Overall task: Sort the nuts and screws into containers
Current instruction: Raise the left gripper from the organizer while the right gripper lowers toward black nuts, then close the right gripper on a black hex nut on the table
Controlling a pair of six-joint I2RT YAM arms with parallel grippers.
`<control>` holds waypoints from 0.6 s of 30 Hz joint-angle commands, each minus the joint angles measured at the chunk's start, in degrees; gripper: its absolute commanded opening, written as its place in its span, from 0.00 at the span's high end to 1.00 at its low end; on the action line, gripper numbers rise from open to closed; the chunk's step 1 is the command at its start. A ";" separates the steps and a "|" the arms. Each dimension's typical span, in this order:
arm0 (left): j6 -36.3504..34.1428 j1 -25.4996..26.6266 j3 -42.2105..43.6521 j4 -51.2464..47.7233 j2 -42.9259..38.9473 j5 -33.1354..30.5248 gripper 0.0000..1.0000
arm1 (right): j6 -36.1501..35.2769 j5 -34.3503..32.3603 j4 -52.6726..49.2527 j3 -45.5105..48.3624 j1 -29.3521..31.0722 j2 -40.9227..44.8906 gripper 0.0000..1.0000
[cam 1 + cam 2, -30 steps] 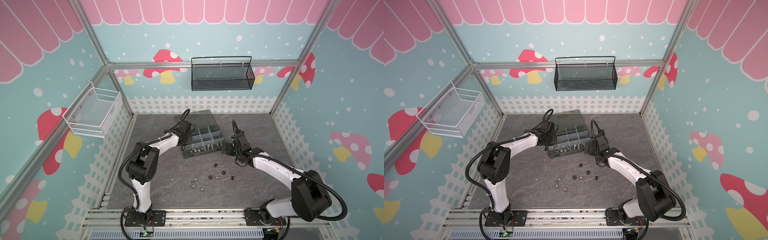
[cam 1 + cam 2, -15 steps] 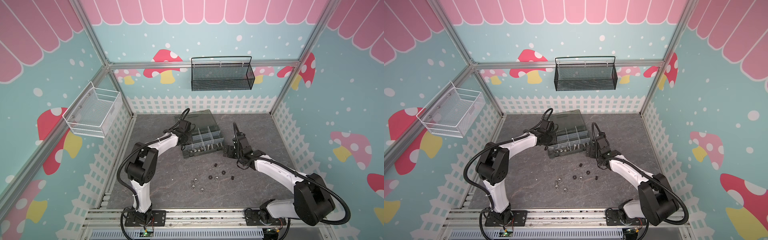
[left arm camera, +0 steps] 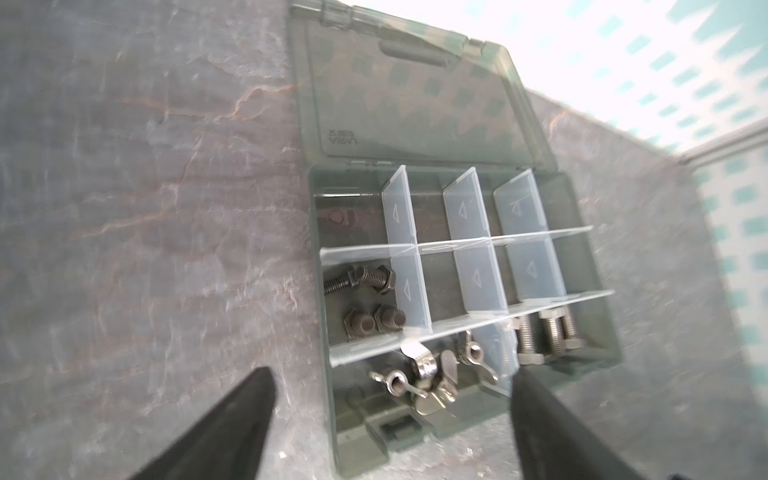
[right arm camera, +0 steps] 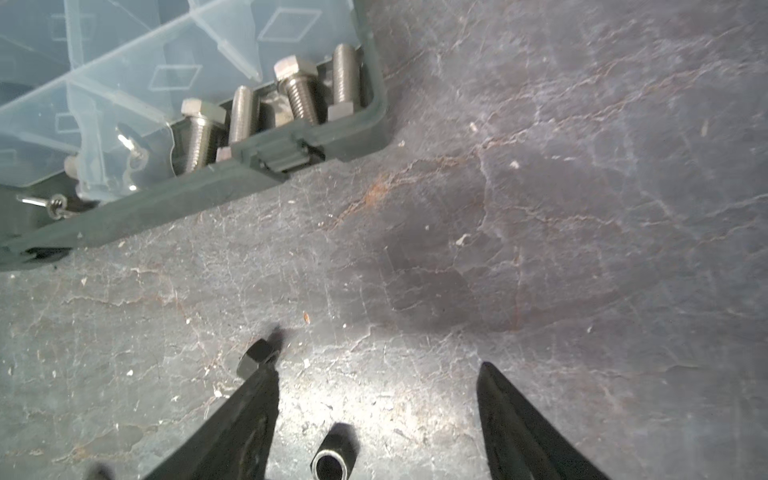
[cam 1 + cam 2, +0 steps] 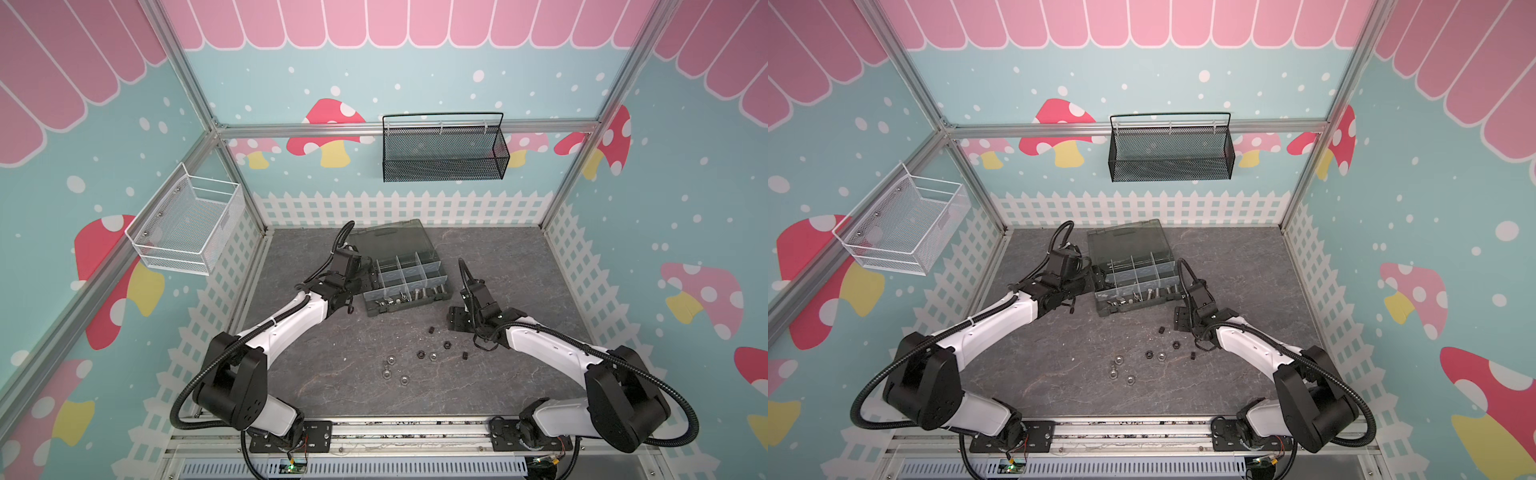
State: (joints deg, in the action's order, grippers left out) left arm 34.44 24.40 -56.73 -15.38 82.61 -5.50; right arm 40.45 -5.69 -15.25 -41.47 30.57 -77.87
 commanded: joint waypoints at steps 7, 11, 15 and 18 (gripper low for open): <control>6.84 -0.39 17.98 11.73 -15.68 -4.81 0.01 | 2.36 2.53 0.57 -1.88 5.13 -3.67 0.29; 8.49 -0.50 24.16 14.21 -22.10 -6.56 0.01 | 2.42 3.00 1.23 -4.19 6.61 -7.57 0.33; 9.61 -0.54 29.03 15.97 -27.54 -7.96 0.01 | 1.53 3.54 0.68 -7.03 7.31 -11.86 0.39; 10.10 -0.58 31.60 16.25 -30.79 -9.12 0.01 | 0.89 3.65 0.38 -8.94 7.83 -14.17 0.43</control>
State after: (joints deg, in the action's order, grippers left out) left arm 42.52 24.27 -26.94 -1.63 53.98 -11.94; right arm 41.56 -2.17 -14.87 -48.49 37.67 -90.50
